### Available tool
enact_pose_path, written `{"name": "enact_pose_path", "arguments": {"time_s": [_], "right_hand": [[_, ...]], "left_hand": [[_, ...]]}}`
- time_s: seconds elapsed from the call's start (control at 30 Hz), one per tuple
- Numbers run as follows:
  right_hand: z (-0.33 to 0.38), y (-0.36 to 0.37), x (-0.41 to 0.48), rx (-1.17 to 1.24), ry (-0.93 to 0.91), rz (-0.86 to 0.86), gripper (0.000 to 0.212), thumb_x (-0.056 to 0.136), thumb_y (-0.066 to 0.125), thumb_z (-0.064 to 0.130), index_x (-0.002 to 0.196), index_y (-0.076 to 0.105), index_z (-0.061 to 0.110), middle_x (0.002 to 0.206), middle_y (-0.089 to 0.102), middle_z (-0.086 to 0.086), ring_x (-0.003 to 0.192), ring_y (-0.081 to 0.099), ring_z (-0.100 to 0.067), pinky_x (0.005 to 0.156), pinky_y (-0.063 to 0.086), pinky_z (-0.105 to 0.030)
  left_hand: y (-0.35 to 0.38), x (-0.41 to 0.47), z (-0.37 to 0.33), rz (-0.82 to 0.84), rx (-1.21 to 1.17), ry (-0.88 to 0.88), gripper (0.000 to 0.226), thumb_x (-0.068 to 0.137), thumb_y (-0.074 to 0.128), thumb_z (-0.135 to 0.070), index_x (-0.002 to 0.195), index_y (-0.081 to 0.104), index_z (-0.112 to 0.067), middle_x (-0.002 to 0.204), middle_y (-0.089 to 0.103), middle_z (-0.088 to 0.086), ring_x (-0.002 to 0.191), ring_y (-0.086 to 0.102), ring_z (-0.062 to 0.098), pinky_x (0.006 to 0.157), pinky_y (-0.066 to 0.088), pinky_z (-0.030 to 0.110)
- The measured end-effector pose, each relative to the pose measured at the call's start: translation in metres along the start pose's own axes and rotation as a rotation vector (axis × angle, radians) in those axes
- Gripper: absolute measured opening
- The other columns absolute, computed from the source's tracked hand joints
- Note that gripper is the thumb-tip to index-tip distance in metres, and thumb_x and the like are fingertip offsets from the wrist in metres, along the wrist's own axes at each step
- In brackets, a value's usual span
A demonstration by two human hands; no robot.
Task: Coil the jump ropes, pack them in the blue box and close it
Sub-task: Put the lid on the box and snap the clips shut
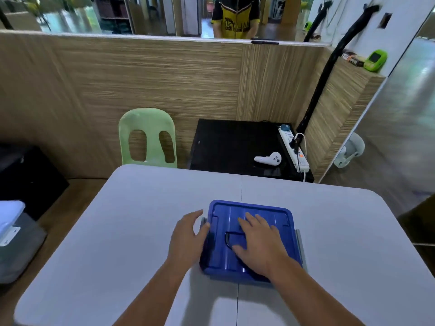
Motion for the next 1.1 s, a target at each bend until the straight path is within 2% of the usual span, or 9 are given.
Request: {"name": "enact_pose_path", "arguments": {"time_s": [0.1,0.17,0.27,0.33,0.53,0.67,0.9,1.03,1.1], "right_hand": [[0.025,0.003,0.010,-0.007,-0.060,0.007,0.077,0.098,0.049,0.052,0.163,0.019,0.024,0.172,0.007,0.001,0.159,0.004,-0.022,0.126,0.017,-0.051],[0.040,0.007,0.016,-0.011,-0.092,0.019,0.079,0.097,0.050,0.053,0.163,0.018,0.023,0.173,0.004,0.002,0.159,0.003,-0.021,0.127,0.016,-0.050],[0.055,0.013,0.021,-0.043,-0.128,0.049,0.084,0.095,0.051,0.053,0.164,0.015,0.022,0.173,0.000,0.002,0.159,-0.001,-0.020,0.127,0.015,-0.051],[0.059,0.016,0.023,-0.056,-0.125,0.071,0.086,0.094,0.052,0.053,0.164,0.013,0.021,0.173,-0.001,0.002,0.159,-0.001,-0.020,0.127,0.015,-0.051],[0.061,0.016,0.026,-0.034,-0.100,0.092,0.088,0.091,0.054,0.051,0.164,0.015,0.022,0.173,0.000,0.003,0.159,0.003,-0.019,0.126,0.019,-0.051],[0.064,0.016,0.026,-0.037,-0.094,0.093,0.089,0.091,0.053,0.053,0.164,0.014,0.022,0.173,0.000,0.003,0.159,0.003,-0.019,0.127,0.017,-0.050],[0.063,0.014,0.027,0.002,-0.080,0.080,0.095,0.088,0.060,0.055,0.164,0.014,0.021,0.173,0.002,0.005,0.159,0.005,-0.017,0.126,0.018,-0.048],[0.063,0.015,0.027,0.013,-0.076,0.067,0.096,0.087,0.062,0.056,0.163,0.015,0.021,0.173,0.004,0.004,0.159,0.007,-0.017,0.126,0.020,-0.047],[0.064,0.015,0.028,0.012,-0.085,0.065,0.098,0.086,0.062,0.059,0.163,0.015,0.020,0.173,0.006,0.004,0.159,0.008,-0.017,0.126,0.021,-0.047]], "left_hand": [[0.003,-0.002,0.030,0.062,-0.191,-0.300,0.057,0.100,0.055,-0.052,0.148,0.052,-0.022,0.144,0.057,-0.006,0.131,0.053,0.015,0.110,0.038,0.032],[0.012,-0.005,0.038,0.138,-0.384,-0.441,0.056,0.096,0.051,-0.057,0.129,0.066,-0.015,0.128,0.068,0.002,0.114,0.062,0.017,0.106,0.048,0.039],[0.022,-0.015,0.038,0.194,-0.695,-0.615,0.046,0.107,0.044,-0.044,0.104,0.074,-0.009,0.097,0.078,0.007,0.083,0.071,0.020,0.073,0.060,0.034],[0.025,-0.019,0.038,0.218,-0.765,-0.662,0.045,0.108,0.044,-0.040,0.103,0.076,-0.010,0.089,0.080,0.003,0.080,0.073,0.021,0.070,0.057,0.032],[0.024,-0.015,0.040,0.251,-0.829,-0.655,0.029,0.104,0.051,-0.022,0.091,0.075,-0.012,0.086,0.073,0.006,0.078,0.065,0.022,0.079,0.054,0.037],[0.020,-0.010,0.039,0.303,-0.776,-0.584,0.023,0.097,0.057,-0.012,0.101,0.080,-0.009,0.088,0.077,0.004,0.077,0.070,0.019,0.073,0.058,0.033],[0.015,-0.002,0.041,0.267,-0.666,-0.540,0.015,0.094,0.070,-0.015,0.105,0.074,-0.006,0.081,0.071,0.004,0.072,0.066,0.020,0.076,0.062,0.038],[0.017,0.001,0.038,0.244,-0.577,-0.506,0.021,0.088,0.074,-0.016,0.105,0.069,-0.004,0.084,0.072,0.010,0.070,0.064,0.023,0.074,0.062,0.041],[0.016,0.002,0.036,0.217,-0.475,-0.482,0.034,0.075,0.081,-0.024,0.103,0.068,-0.010,0.087,0.075,0.009,0.071,0.069,0.024,0.074,0.063,0.042]]}}
Point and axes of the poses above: each hand's wrist, its own x-axis towards the middle knuckle, its own y-axis out of the palm, z = x × y, the point moved 7 cm from there along x, towards the middle knuckle
